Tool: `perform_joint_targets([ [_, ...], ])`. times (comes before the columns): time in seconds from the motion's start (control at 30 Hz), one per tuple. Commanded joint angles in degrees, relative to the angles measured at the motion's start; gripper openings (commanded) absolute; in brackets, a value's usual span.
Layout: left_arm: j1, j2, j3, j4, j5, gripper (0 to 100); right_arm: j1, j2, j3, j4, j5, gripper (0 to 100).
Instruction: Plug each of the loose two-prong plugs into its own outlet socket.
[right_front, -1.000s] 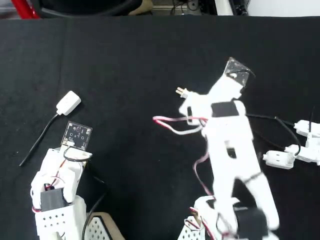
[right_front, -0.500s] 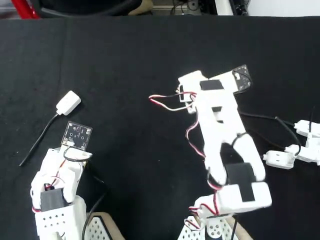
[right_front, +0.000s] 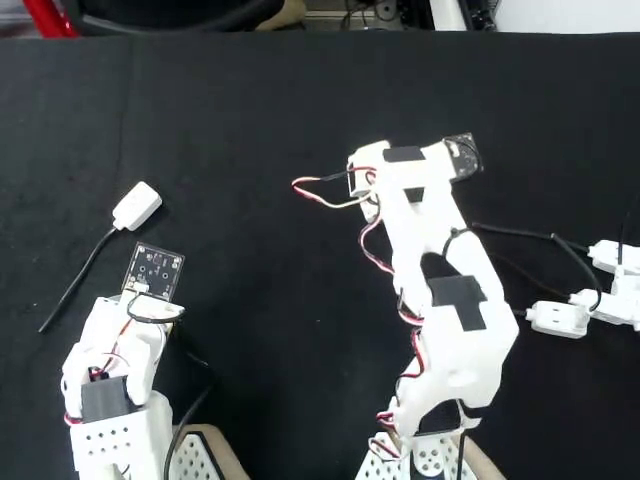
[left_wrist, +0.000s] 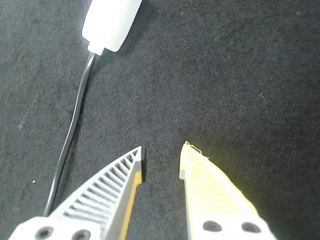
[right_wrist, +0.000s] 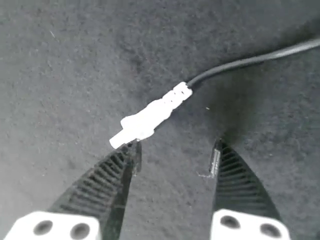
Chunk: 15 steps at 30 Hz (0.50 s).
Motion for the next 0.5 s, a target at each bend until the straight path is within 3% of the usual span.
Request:
perform_joint_targets([
  [0.0,-0.4,-0.5,1.1,-0.6,0.3,13,-0.4,-0.4,-3.6,-0.5,-3.6,21.9],
  [0.3,-0.4,-0.5,1.1,-0.6,0.3,13,1.9,-5.9,-3.2,0.9,-2.5,21.9],
  [0.47,-0.4,-0.5,1.1,-0.6,0.3,13,1.0,-1.9,-3.8,0.3,-2.7,21.9],
])
